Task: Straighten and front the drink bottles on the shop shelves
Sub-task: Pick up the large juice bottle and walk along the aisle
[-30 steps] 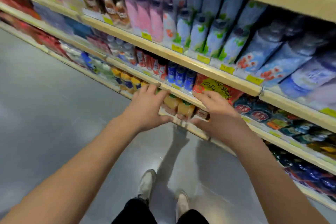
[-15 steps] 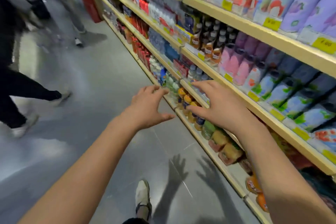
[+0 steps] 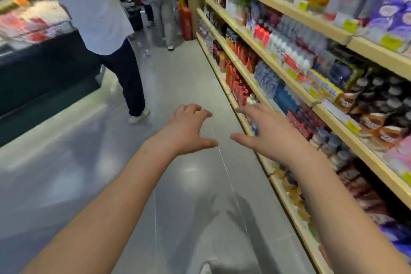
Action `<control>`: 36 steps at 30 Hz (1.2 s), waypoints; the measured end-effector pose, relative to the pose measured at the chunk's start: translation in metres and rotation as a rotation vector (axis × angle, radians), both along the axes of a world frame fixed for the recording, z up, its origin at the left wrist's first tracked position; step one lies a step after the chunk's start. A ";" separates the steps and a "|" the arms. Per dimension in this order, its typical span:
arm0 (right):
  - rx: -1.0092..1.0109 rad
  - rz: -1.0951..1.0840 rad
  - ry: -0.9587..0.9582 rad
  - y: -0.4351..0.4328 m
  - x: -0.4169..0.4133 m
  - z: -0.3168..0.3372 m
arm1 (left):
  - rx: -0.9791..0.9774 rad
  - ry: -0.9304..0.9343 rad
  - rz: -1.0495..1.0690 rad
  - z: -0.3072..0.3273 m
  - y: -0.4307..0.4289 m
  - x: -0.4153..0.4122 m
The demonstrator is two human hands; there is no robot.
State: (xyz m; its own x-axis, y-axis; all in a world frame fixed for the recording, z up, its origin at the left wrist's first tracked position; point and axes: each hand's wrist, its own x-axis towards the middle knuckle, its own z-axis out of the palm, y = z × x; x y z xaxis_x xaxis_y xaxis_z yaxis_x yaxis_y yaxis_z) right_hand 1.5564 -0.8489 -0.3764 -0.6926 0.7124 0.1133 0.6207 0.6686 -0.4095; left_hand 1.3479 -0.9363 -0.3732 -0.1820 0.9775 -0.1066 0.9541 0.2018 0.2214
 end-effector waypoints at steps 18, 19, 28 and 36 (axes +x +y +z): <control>0.008 0.116 0.008 0.239 -0.197 -0.002 | 0.074 0.018 0.104 -0.002 0.207 -0.193; 0.006 0.120 0.015 0.259 -0.205 -0.003 | 0.077 0.025 0.109 -0.001 0.227 -0.201; -0.053 0.161 -0.047 0.420 -0.277 -0.010 | 0.037 0.009 0.167 -0.011 0.370 -0.269; -0.056 0.182 -0.039 0.520 -0.378 -0.023 | 0.017 -0.015 0.192 -0.017 0.471 -0.367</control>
